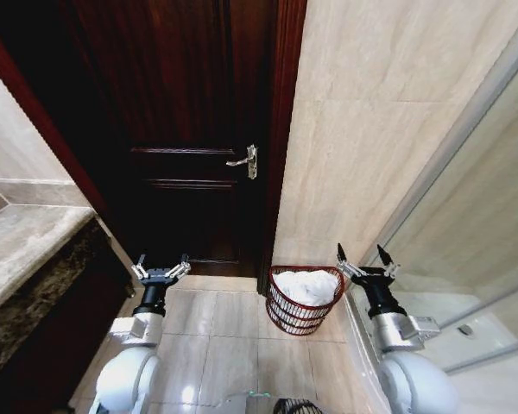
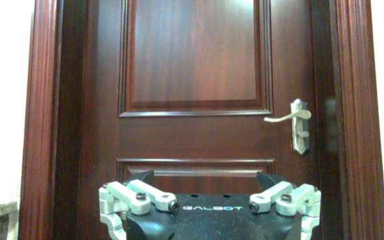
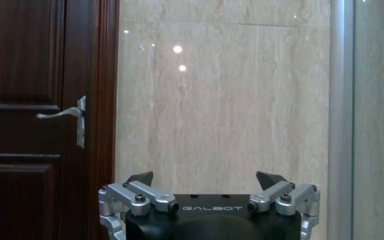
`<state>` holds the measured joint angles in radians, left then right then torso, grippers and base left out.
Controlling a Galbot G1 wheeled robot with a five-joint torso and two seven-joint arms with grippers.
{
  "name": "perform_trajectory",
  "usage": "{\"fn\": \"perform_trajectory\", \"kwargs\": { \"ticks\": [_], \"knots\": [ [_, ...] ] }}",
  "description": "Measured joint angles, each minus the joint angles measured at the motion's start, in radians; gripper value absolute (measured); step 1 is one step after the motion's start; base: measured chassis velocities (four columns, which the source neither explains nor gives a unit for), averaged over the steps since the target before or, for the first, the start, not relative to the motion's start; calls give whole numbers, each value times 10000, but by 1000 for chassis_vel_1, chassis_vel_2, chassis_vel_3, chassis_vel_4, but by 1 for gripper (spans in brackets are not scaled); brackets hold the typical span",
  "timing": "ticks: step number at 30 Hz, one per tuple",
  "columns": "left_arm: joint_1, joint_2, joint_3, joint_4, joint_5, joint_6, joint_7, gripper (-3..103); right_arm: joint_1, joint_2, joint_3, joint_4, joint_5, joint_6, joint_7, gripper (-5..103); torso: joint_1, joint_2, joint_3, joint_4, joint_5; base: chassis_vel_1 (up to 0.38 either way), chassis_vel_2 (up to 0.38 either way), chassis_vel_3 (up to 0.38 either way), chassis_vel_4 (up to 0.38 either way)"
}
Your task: Discard the used towel into the hamper.
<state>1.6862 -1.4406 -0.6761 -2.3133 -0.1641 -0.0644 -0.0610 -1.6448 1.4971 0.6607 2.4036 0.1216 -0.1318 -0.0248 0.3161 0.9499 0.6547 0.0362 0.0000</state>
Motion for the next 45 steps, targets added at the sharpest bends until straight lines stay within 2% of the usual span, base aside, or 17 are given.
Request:
{"fn": "perform_trajectory", "kwargs": {
  "ticks": [33,45],
  "knots": [
    [-214,66,48,-48,-35,168,-26,100,204,-76,-31,144,-33,-255,-30,100,709,1579,867,0,0,0,0,0,0],
    [-243,72,61,2,-185,115,-10,100,292,-93,12,174,-112,-510,-21,100,1030,2287,1256,0,0,0,0,0,0]
  ]
}}
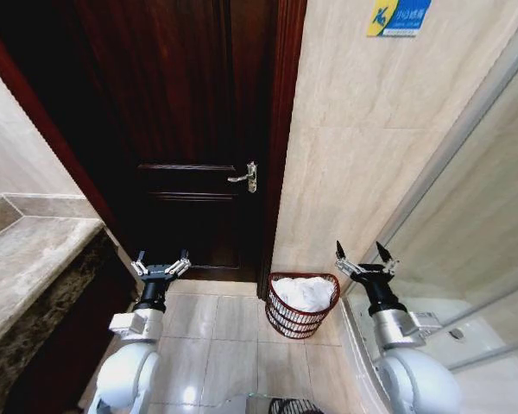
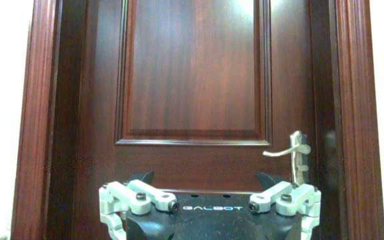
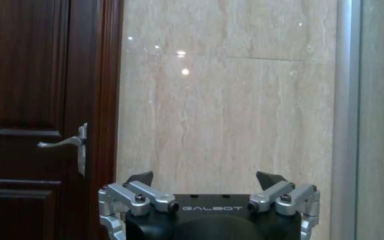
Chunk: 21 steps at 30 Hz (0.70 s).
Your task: Discard the used towel into the hamper.
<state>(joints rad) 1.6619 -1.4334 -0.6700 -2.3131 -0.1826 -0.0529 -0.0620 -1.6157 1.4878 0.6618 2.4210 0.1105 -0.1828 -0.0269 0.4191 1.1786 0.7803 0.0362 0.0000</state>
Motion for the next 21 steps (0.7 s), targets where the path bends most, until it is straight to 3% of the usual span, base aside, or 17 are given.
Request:
{"fn": "perform_trajectory", "kwargs": {
  "ticks": [7,21],
  "knots": [
    [71,-10,65,-57,-319,95,78,100,7,9,7,-12,-67,-70,26,100,90,212,122,-1,1,0,0,0,0],
    [-27,12,45,200,-336,-203,88,100,42,7,-5,-13,-157,-178,44,100,76,177,107,-1,0,0,0,0,0]
  ]
}}
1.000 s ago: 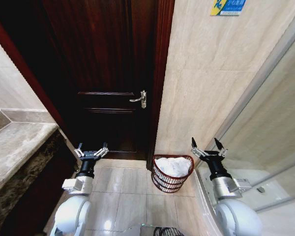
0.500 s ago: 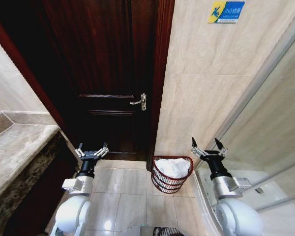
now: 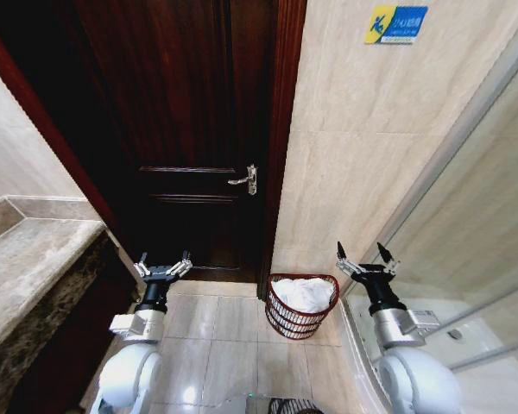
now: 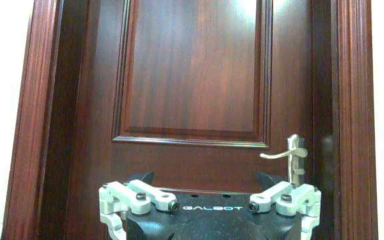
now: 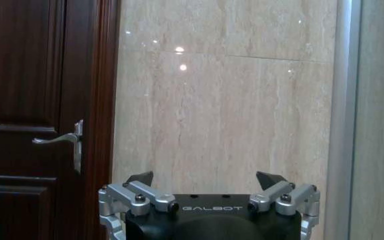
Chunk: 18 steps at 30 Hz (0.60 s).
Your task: Discard the used towel into the hamper.
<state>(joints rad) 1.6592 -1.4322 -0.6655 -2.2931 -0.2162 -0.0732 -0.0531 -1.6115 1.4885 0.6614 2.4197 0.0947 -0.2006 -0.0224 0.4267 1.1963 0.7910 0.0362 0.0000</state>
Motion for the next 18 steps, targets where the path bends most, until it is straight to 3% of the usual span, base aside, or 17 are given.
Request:
{"fn": "perform_trajectory", "kwargs": {
  "ticks": [7,18],
  "knots": [
    [-12,70,0,-132,94,654,-154,100,2,0,0,0,0,0,5,100,-17,-34,-19,0,0,0,0,0,0],
    [-6,76,5,-150,110,692,-167,100,1,0,-1,-4,2,-1,5,100,-29,-62,-35,0,0,0,0,0,0]
  ]
}}
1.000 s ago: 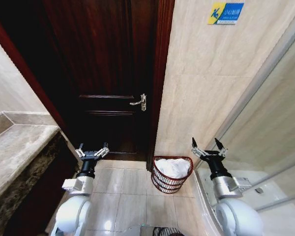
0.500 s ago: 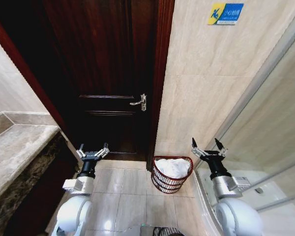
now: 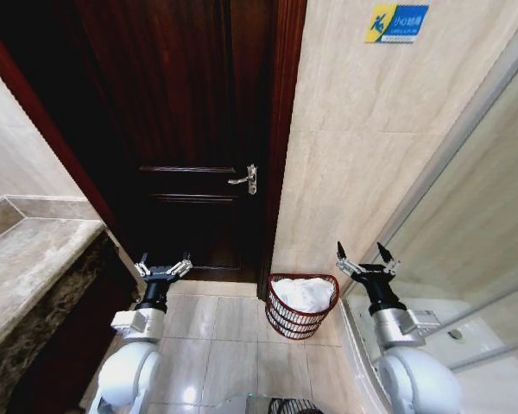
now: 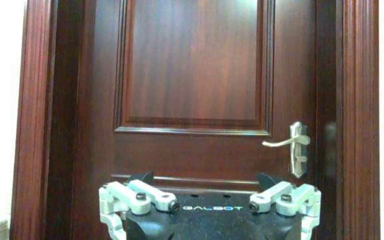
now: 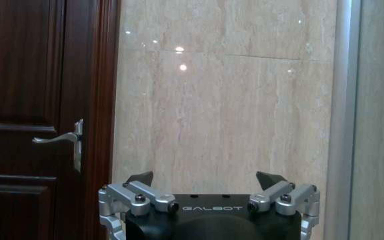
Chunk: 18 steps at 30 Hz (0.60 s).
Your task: Discard the used towel into the hamper.
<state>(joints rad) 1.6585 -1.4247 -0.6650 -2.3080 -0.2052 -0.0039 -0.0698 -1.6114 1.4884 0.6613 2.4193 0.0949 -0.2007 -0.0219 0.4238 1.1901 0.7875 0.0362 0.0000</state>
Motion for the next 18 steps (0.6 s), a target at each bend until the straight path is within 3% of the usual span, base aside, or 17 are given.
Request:
{"fn": "perform_trajectory", "kwargs": {
  "ticks": [18],
  "knots": [
    [2,3,1,-9,9,0,-1,100,0,0,0,0,4,3,0,100,-9,-29,-14,0,0,6,-9,-7,7]
  ]
}}
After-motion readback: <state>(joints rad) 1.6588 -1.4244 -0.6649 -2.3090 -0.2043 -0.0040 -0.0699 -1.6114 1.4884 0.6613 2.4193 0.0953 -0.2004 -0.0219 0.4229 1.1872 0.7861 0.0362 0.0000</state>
